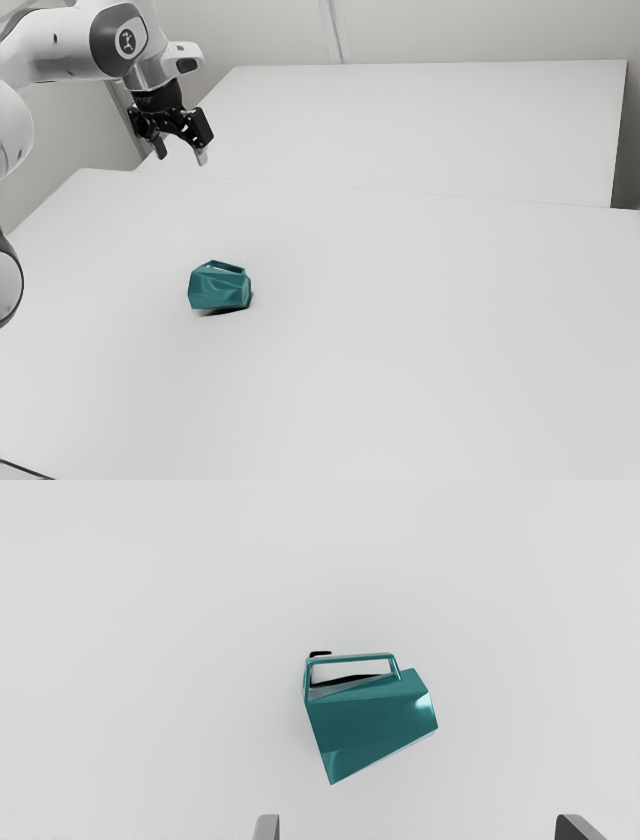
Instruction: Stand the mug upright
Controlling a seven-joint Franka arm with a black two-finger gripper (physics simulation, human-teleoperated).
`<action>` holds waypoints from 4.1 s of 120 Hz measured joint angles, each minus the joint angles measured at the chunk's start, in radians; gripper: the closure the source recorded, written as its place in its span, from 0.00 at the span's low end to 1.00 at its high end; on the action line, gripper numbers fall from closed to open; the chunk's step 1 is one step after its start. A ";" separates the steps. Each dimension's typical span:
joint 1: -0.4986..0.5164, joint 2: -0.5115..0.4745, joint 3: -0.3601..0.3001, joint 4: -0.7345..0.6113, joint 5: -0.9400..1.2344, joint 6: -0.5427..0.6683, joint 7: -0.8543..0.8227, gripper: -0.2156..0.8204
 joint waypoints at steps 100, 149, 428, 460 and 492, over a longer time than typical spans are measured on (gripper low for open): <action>0.061 -0.061 0.300 -0.277 -0.526 -0.007 0.216 0.21; 0.081 -0.017 0.351 -0.496 -0.762 0.056 0.558 0.21; -0.238 -0.151 0.065 -0.638 -0.021 0.582 0.290 0.97; -0.228 -0.144 0.055 -0.707 0.010 0.708 0.070 0.96; -0.233 -0.113 0.039 -0.726 0.011 0.740 -0.072 0.96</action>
